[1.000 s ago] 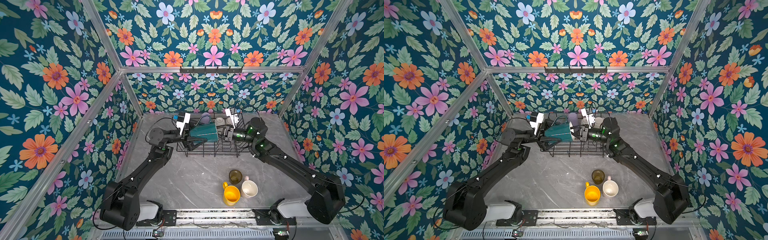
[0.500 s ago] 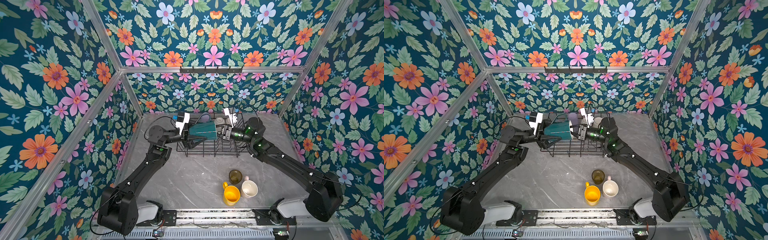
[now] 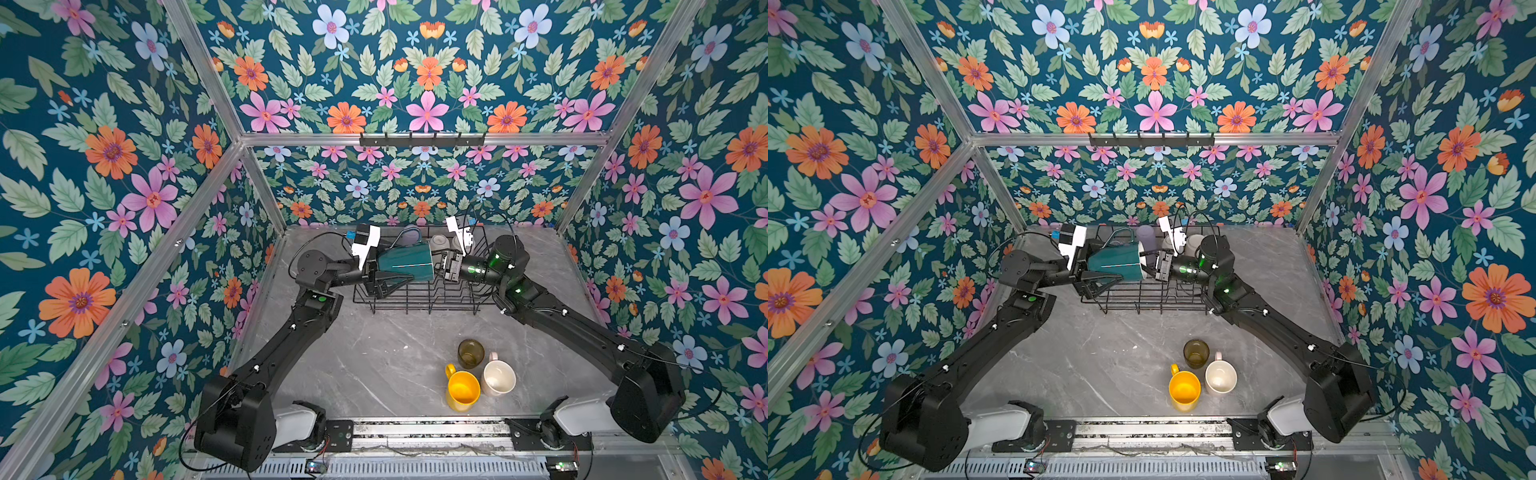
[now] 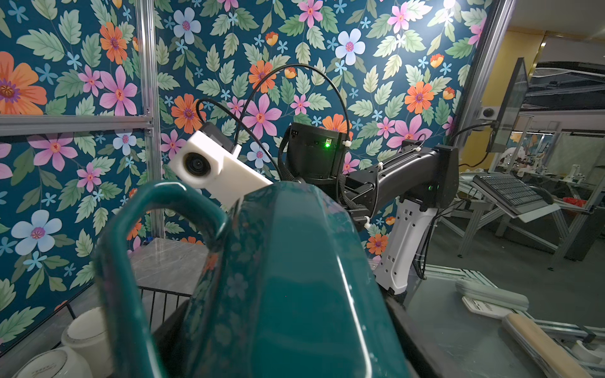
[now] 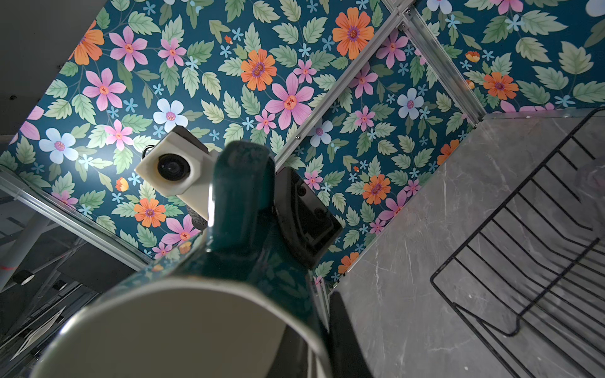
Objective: Load cups into a dish rack
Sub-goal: Pass the cup.
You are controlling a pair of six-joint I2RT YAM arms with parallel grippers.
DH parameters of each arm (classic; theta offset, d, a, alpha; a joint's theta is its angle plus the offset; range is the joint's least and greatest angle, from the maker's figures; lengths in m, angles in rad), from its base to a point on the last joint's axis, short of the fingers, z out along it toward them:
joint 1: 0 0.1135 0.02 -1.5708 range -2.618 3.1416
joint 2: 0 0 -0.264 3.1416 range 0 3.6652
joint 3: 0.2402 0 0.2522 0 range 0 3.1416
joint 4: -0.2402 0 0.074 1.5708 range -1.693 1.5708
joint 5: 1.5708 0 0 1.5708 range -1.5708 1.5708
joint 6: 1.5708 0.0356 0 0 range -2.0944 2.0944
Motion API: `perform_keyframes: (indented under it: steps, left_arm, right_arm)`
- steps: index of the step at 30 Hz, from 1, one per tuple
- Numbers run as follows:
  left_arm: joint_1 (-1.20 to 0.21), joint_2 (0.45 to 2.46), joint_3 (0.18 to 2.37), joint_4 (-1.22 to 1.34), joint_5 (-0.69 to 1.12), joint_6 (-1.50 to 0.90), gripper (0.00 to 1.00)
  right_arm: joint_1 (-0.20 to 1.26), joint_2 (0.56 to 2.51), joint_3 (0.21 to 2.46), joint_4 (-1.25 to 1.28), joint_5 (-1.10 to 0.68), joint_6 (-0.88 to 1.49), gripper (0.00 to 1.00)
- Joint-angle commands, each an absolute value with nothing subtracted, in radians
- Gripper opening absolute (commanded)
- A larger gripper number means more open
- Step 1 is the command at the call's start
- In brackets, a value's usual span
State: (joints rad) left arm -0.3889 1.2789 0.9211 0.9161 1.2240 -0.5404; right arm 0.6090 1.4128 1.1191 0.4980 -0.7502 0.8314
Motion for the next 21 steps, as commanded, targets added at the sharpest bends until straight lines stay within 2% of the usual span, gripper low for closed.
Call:
perform_keyframes:
  steps: [1, 4, 7, 13, 21]
  left_arm:
    - [-0.420, 1.287, 0.931, 0.881, 1.210, -0.545, 0.13]
    - [-0.420, 1.284, 0.932, 0.886, 1.209, -0.549, 0.08]
    - [-0.421, 1.278, 0.932, 0.885, 1.200, -0.546, 0.00]
    - [-0.420, 1.269, 0.934, 0.876, 1.192, -0.539, 0.00]
    - [-0.420, 1.235, 0.960, 0.699, 1.142, -0.407, 0.00]
  right_arm:
    - [0.654, 1.427, 1.126, 0.535, -0.860, 0.802, 0.00]
    - [0.654, 1.430, 1.130, 0.528, -0.861, 0.803, 0.00]
    - [0.653, 1.430, 1.132, 0.519, -0.858, 0.799, 0.00]
    - [0.654, 1.427, 1.131, 0.503, -0.844, 0.795, 0.03]
    - [0.653, 1.410, 1.123, 0.478, -0.823, 0.784, 0.15]
